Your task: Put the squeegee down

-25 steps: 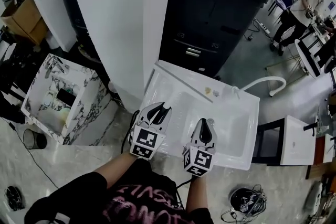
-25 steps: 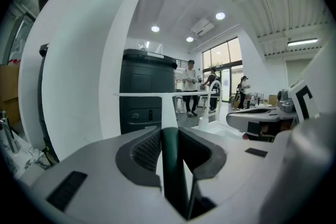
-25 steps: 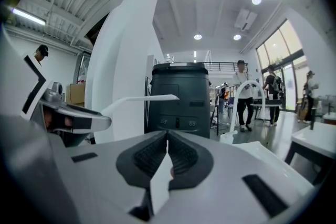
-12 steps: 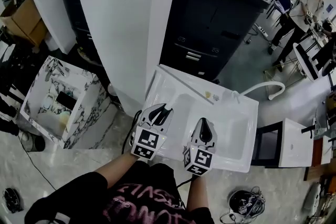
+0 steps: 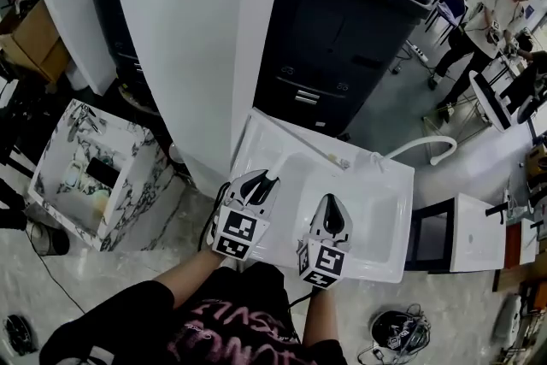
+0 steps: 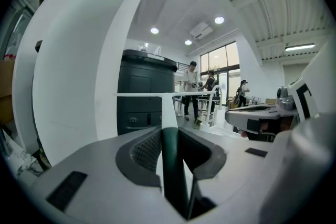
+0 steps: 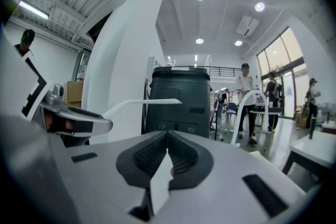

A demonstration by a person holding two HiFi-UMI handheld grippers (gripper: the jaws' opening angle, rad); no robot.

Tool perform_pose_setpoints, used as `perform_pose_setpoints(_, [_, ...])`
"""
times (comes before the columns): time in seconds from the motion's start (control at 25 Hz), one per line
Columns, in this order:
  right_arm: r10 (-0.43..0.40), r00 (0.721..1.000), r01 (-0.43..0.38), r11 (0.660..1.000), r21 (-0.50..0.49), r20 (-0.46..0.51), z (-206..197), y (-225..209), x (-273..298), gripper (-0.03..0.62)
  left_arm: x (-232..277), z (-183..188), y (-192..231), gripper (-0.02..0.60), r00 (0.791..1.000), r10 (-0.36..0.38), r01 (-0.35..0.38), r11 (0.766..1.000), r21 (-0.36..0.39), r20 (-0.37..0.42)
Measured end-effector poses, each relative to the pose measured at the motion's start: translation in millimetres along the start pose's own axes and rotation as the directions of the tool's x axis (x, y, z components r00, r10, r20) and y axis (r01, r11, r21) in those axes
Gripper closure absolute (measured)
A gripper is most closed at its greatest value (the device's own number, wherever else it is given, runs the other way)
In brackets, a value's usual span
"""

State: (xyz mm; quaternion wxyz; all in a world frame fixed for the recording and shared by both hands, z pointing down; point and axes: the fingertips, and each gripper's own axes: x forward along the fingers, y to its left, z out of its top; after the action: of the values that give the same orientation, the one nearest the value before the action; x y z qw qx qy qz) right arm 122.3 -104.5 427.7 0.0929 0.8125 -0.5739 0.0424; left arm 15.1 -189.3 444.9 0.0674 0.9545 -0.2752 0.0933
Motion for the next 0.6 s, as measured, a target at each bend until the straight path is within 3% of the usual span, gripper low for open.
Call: perform_pose_setpoints(0.6, [0.020,1.000,-0.019,1.000,0.008,-0.022,-2.7,-11.3,11.4,0.571,11.6,5.4,5.7,0.488,0.999,0.038,-0.038,0.999,-0.014,-0.007])
